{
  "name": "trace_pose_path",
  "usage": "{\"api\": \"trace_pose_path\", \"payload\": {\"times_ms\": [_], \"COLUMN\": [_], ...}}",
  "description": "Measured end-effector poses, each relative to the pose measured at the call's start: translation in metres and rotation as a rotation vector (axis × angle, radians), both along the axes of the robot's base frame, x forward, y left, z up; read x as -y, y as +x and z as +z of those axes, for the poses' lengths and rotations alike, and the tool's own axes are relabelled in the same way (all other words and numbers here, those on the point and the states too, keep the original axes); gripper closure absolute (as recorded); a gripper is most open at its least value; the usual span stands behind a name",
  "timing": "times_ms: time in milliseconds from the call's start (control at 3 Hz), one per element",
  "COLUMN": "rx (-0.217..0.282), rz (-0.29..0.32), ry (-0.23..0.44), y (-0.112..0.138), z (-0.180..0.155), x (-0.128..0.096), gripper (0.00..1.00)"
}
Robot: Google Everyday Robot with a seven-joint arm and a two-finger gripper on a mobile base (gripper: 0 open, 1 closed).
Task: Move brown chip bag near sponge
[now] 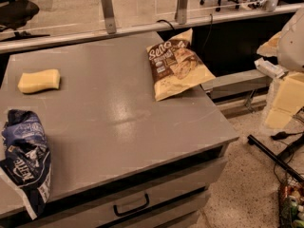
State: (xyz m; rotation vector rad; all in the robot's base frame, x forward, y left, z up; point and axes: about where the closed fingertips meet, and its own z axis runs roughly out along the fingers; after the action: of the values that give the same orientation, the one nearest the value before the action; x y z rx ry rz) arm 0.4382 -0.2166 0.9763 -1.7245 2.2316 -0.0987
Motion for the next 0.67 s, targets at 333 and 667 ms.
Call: {"api": "trace_pose_path", "payload": {"times_ms": [333,667], "rx": [0.0,0.031], "rz": [0.0,-0.001], "ry": [0.0,0.019], "y": [0.0,0.014], "z": [0.0,0.004], "x": [0.0,0.001], "gripper": [0.0,0.0]}}
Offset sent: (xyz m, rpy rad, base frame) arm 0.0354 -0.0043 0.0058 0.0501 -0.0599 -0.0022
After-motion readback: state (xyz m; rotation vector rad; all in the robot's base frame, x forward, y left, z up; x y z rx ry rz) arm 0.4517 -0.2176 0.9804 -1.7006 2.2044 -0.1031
